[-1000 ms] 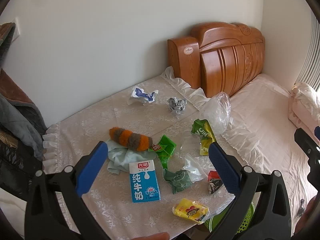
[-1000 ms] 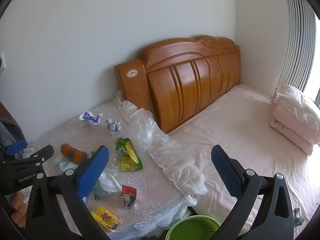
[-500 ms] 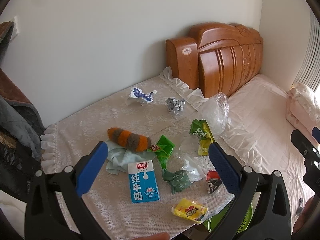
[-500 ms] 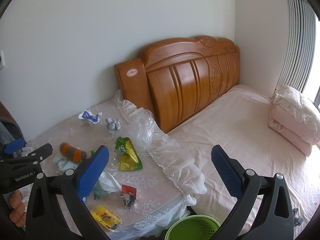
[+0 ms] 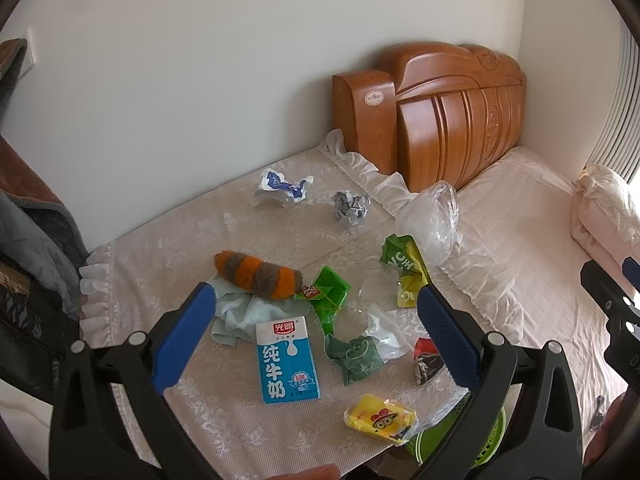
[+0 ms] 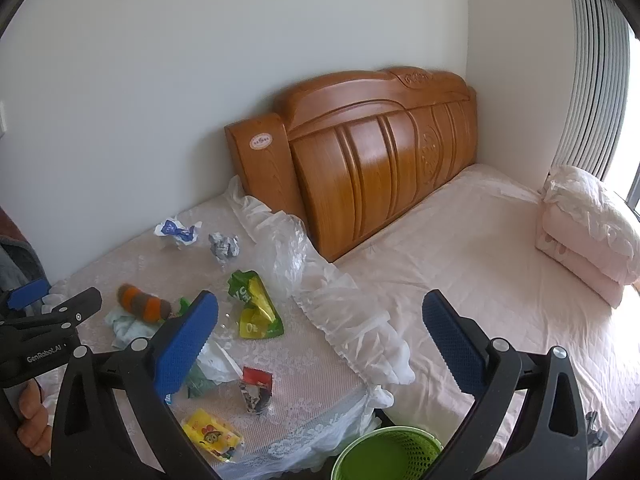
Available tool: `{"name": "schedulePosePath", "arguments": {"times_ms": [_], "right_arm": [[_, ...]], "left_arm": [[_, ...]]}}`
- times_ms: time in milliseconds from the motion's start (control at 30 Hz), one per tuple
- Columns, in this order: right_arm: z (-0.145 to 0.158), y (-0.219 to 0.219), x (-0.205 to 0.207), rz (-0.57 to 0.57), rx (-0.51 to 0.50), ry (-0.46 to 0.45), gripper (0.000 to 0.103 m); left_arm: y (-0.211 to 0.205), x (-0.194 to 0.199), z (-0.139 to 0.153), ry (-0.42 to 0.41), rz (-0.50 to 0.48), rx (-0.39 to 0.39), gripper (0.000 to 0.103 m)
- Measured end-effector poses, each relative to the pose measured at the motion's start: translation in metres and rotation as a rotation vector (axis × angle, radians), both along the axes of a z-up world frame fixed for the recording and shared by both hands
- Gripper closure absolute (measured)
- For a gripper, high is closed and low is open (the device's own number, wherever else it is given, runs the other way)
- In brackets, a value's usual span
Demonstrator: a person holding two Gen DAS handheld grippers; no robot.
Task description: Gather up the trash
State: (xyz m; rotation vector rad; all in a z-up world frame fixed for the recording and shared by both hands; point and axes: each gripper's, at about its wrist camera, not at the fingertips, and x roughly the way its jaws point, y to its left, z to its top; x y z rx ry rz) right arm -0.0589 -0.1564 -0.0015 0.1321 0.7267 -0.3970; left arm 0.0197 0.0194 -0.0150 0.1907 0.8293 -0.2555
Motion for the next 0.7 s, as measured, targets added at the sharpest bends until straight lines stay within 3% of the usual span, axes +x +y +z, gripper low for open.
{"name": "schedulePosePath", "arguments": {"times_ms": [700], "right_arm": [[-0.0055,0.0032,-0.0017,-0.001,0.004,0.002,0.002]], "left_arm": [[0.0035,0.0023,-0.0011,0.014,-0.003,-0.004,0.006]]}}
